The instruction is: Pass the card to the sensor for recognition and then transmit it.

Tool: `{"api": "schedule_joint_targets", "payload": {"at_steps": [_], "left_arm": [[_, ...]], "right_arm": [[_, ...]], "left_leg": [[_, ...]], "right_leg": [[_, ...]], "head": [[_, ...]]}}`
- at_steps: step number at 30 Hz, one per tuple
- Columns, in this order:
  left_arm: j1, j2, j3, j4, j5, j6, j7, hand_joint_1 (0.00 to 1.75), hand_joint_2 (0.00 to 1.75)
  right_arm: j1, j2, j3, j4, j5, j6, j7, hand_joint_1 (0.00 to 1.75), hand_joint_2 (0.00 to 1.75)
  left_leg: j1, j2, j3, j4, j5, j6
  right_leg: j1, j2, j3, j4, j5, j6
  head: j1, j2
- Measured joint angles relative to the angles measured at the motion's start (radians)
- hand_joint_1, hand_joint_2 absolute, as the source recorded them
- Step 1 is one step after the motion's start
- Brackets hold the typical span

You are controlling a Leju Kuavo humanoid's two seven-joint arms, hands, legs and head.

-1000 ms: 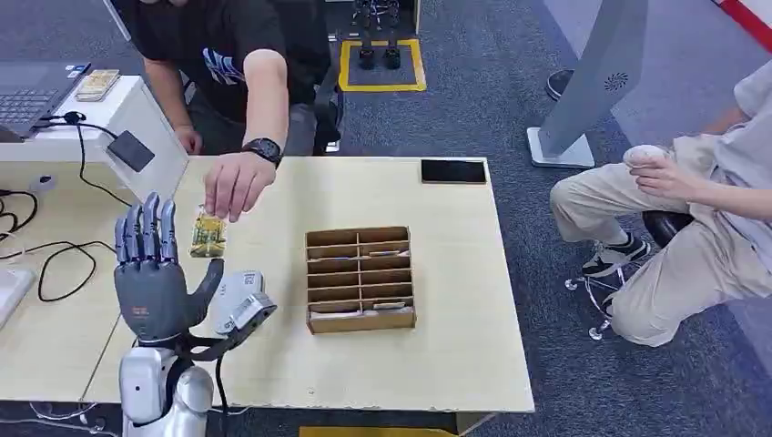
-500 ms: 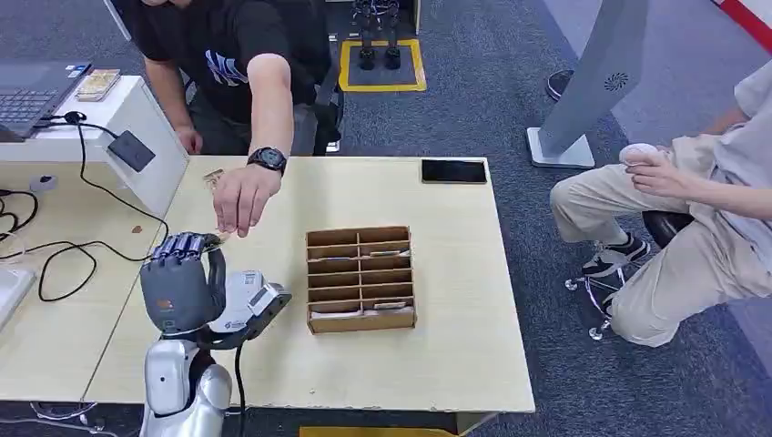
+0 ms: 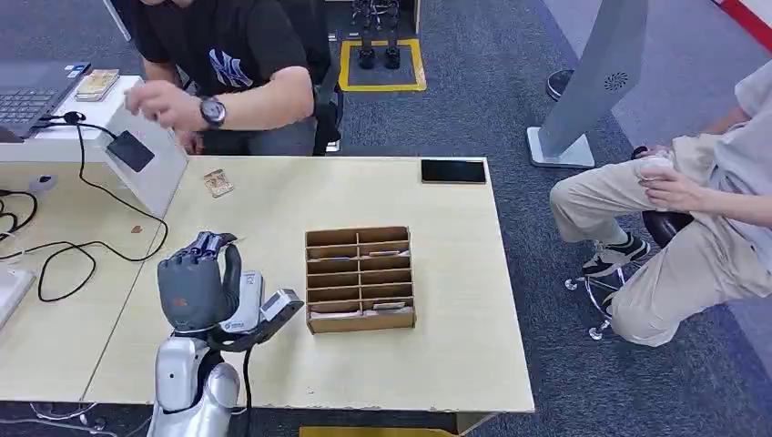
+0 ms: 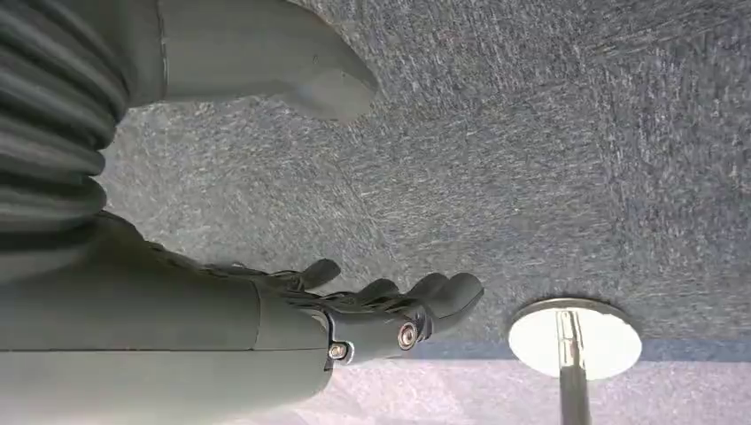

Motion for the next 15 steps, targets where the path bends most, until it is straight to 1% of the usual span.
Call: {"api": "schedule_joint_targets", "payload": {"at_steps": [4, 10, 13, 15], "left_arm": [[0.0, 0.0, 0.002, 0.0, 0.025, 0.0, -0.036, 1.75, 1.75], [0.001, 0.0, 0.005, 0.0, 0.04, 0.0, -0.047, 1.75, 1.75], [0.003, 0.0, 0.011, -0.003, 0.071, 0.0, -0.064, 1.75, 1.75], [0.007, -0.001, 0.025, -0.014, 0.102, 0.0, -0.088, 1.75, 1.75]], "right_arm": [[0.0, 0.0, 0.0, 0.0, -0.003, 0.0, -0.002, 0.0, 1.75], [0.001, 0.0, 0.0, 0.001, -0.016, 0.0, -0.003, 0.0, 1.75], [0.001, 0.0, 0.0, 0.002, -0.021, 0.0, -0.004, 0.0, 1.75], [0.001, 0.0, 0.0, 0.003, -0.032, 0.0, -0.004, 0.0, 1.75]], "left_leg": [[0.0, 0.0, 0.0, 0.0, 0.0, 0.0], [0.0, 0.0, -0.001, 0.0, 0.0, 0.0], [0.0, 0.0, -0.001, 0.0, 0.0, 0.0], [0.0, 0.0, -0.001, 0.0, 0.0, 0.0]], "right_leg": [[0.0, 0.0, 0.0, 0.0, 0.0, 0.0], [0.0, 0.0, 0.0, 0.0, 0.0, 0.0], [0.0, 0.0, 0.0, 0.0, 0.0, 0.0], [0.0, 0.0, 0.0, 0.0, 0.0, 0.0]], "head": [[0.0, 0.0], [0.0, 0.0], [0.0, 0.0], [0.0, 0.0]]}}
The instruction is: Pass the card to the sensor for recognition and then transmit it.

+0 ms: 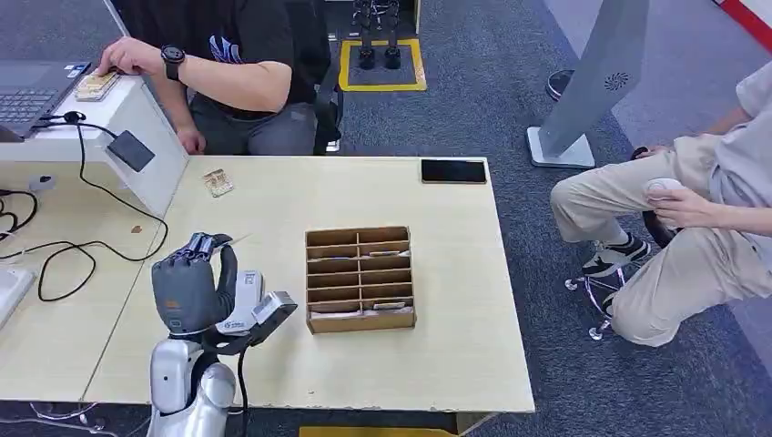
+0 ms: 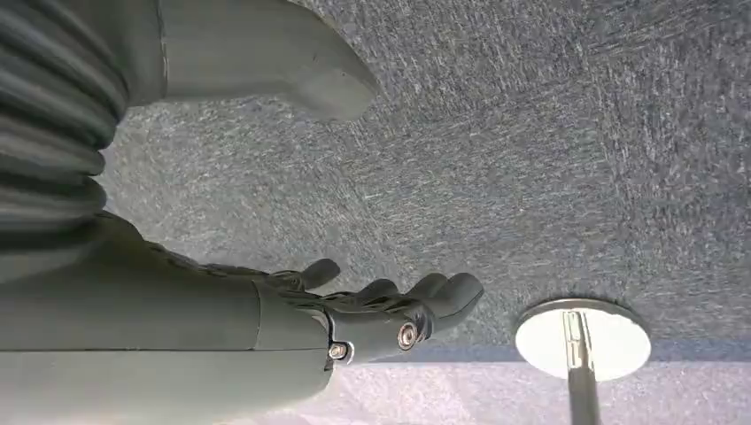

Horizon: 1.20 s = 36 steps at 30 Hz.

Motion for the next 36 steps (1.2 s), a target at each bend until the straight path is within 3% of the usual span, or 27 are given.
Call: {"api": "schedule_joint_targets", "payload": {"at_steps": [8, 18, 36], "left_arm": [[0.008, 0.0, 0.031, -0.004, -0.009, 0.0, -0.03, 1.75, 1.75], [0.02, 0.0, 0.032, 0.017, -0.084, 0.0, 0.033, 1.75, 1.75], [0.04, 0.002, 0.052, 0.089, -0.117, 0.0, 0.072, 1.75, 1.75]], "right_arm": [[0.001, 0.0, 0.0, 0.004, -0.018, 0.0, -0.001, 0.0, 1.75], [0.003, 0.0, 0.0, 0.008, -0.026, 0.0, 0.001, 0.0, 1.75], [0.006, -0.001, 0.002, 0.012, -0.04, 0.0, 0.003, 0.0, 1.75]], "left_leg": [[0.0, -0.001, -0.001, 0.0, 0.0, 0.0], [0.0, -0.001, -0.001, 0.0, 0.0, 0.0], [0.0, -0.001, -0.002, 0.0, 0.0, 0.0]], "right_leg": [[0.0, 0.0, 0.0, 0.0, 0.0, 0.0], [0.0, 0.0, -0.001, 0.0, 0.0, 0.0], [0.0, -0.001, -0.001, 0.0, 0.0, 0.0]], "head": [[0.0, 0.0], [0.0, 0.0], [0.0, 0.0]]}}
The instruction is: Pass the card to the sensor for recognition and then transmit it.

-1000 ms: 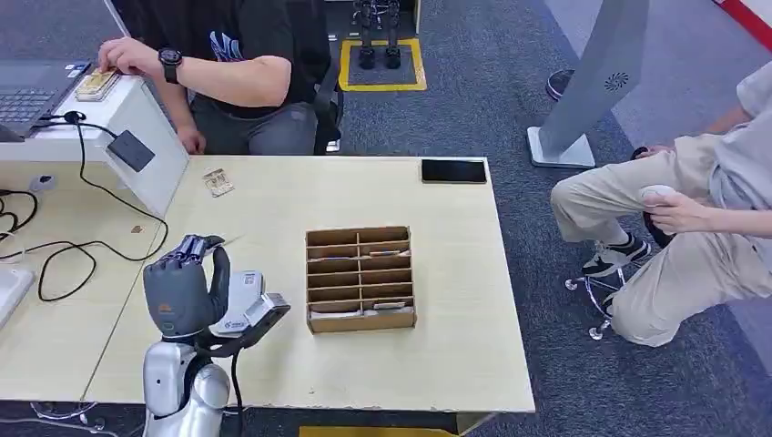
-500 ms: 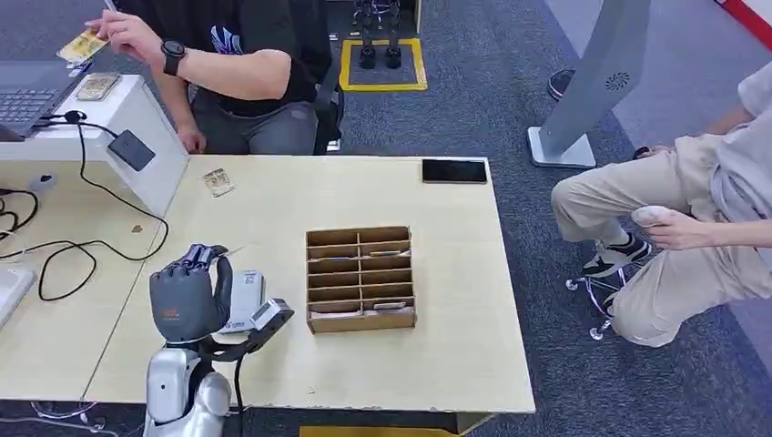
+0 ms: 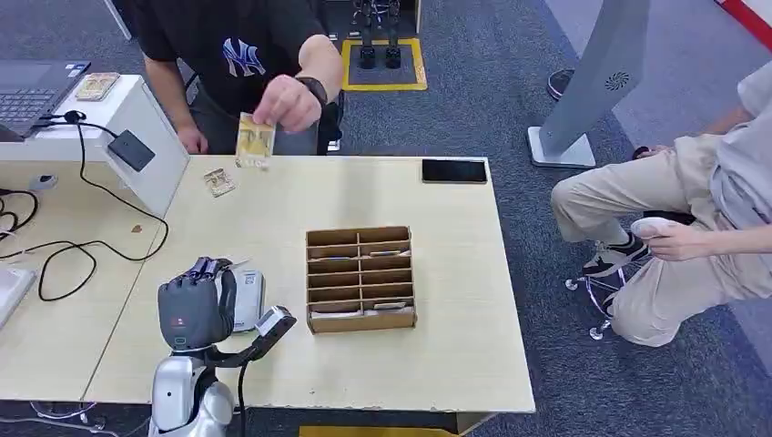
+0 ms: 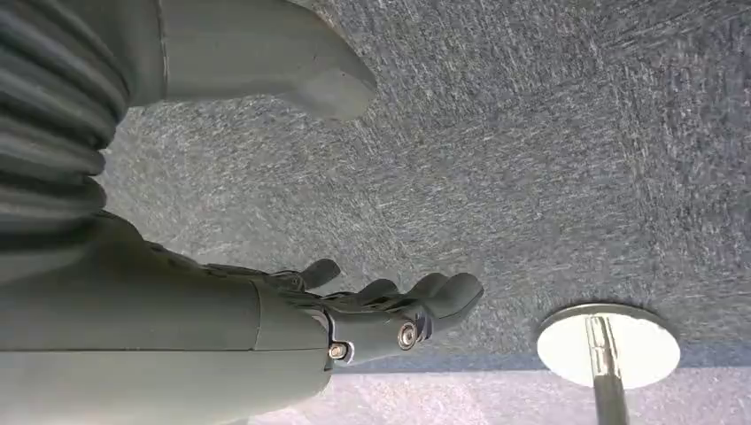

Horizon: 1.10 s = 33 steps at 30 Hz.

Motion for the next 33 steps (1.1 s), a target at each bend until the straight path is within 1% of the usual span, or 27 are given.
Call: {"api": "schedule_joint_targets", "payload": {"at_steps": [10, 17, 21, 26, 31, 33], "left_arm": [[0.02, 0.004, 0.007, 0.017, -0.004, 0.0, 0.043, 1.75, 1.75], [0.035, 0.016, 0.007, 0.035, -0.04, 0.0, 0.152, 1.75, 1.75], [0.035, 0.027, 0.006, 0.068, -0.035, 0.0, 0.184, 1.75, 1.75], [0.033, 0.039, -0.003, 0.114, -0.039, 0.0, 0.197, 1.75, 1.75], [0.032, 0.047, -0.01, 0.131, -0.039, 0.0, 0.198, 1.75, 1.75], [0.029, 0.049, -0.014, 0.137, -0.043, 0.0, 0.207, 1.75, 1.75]], "right_arm": [[0.003, -0.001, 0.011, 0.0, 0.001, 0.0, 0.003, 0.0, 1.75], [0.005, -0.005, 0.021, 0.0, 0.0, 0.0, 0.003, 0.0, 1.75], [0.005, -0.006, 0.023, 0.0, 0.002, 0.0, 0.003, 0.0, 1.75], [0.006, -0.008, 0.03, 0.002, 0.005, 0.0, 0.003, 0.0, 1.75], [0.006, -0.01, 0.035, 0.003, 0.005, 0.0, 0.003, 0.0, 1.75], [0.006, -0.01, 0.04, 0.003, 0.005, 0.0, 0.003, 0.0, 1.75]], "left_leg": [[0.0, 0.0, 0.0, 0.0, 0.0, 0.0], [0.0, 0.0, 0.0, 0.0, 0.0, 0.0], [0.0, 0.0, 0.0, 0.0, 0.0, 0.0], [0.0, 0.0, 0.0, 0.0, 0.0, 0.0], [0.0, 0.0, 0.0, 0.0, 0.0, 0.0], [0.0, 0.0, 0.0, 0.0, 0.0, 0.0]], "right_leg": [[0.0, 0.0, 0.0, 0.0, 0.0, 0.0], [0.0, 0.0, 0.0, 0.0, 0.0, 0.0], [0.0, 0.0, -0.001, 0.0, 0.0, 0.0], [0.0, 0.0, -0.001, 0.0, 0.0, 0.0], [0.0, 0.0, -0.001, 0.0, 0.0, 0.0], [0.0, 0.0, -0.001, 0.0, 0.0, 0.0]], "head": [[0.0, 0.0], [0.0, 0.0], [0.0, 0.0], [0.0, 0.0], [0.0, 0.0], [0.0, 0.0]]}}
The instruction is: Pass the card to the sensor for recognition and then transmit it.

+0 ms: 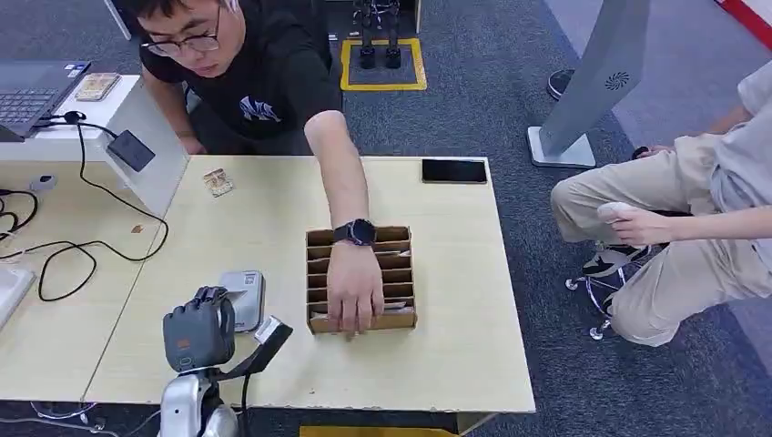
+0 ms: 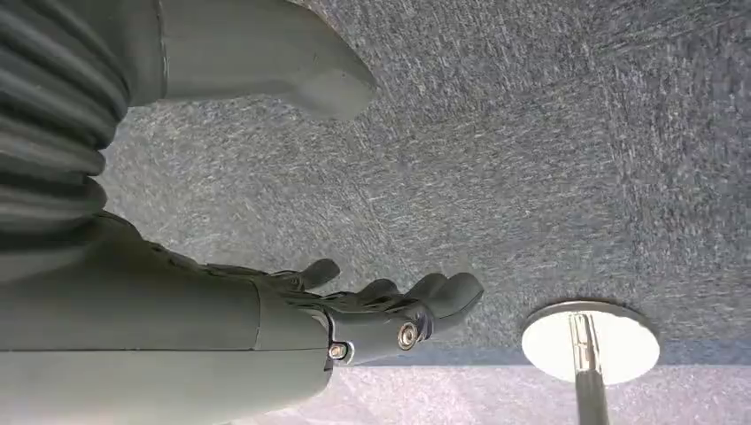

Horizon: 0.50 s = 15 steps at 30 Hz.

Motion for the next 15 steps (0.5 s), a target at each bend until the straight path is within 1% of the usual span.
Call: {"api": "schedule_joint_targets", "payload": {"at_steps": [3, 7, 12, 15], "left_arm": [[-0.014, 0.008, -0.015, 0.017, -0.005, 0.0, 0.016, 1.75, 1.75], [-0.054, 0.022, -0.039, 0.046, -0.005, 0.0, 0.055, 1.75, 1.75], [-0.101, 0.035, -0.056, 0.082, -0.002, 0.0, 0.086, 1.75, 1.75], [-0.129, 0.04, -0.063, 0.113, 0.005, 0.0, 0.087, 1.75, 1.75]], "right_arm": [[0.0, -0.002, 0.006, 0.002, 0.004, 0.0, -0.003, 0.0, 1.75], [0.0, -0.007, 0.008, 0.007, 0.016, 0.0, -0.003, 0.0, 1.75], [-0.001, -0.011, 0.019, 0.015, 0.016, 0.0, -0.003, 0.0, 1.75], [-0.001, -0.013, 0.025, 0.018, 0.016, 0.0, -0.001, 0.0, 1.75]], "left_leg": [[0.0, 0.0, 0.0, 0.0, 0.0, 0.0], [0.0, 0.0, 0.0, 0.0, 0.0, 0.0], [0.0, 0.0, 0.0, 0.0, 0.0, 0.0], [0.0, 0.0, 0.0, 0.0, 0.0, 0.0]], "right_leg": [[0.0, 0.0, 0.0, 0.0, 0.0, 0.0], [0.0, 0.0, 0.0, 0.0, 0.0, 0.0], [0.0, 0.0, 0.0, 0.0, 0.0, 0.0], [0.0, 0.0, 0.0, 0.0, 0.0, 0.0]], "head": [[0.0, 0.0], [0.0, 0.0], [0.0, 0.0], [0.0, 0.0]]}}
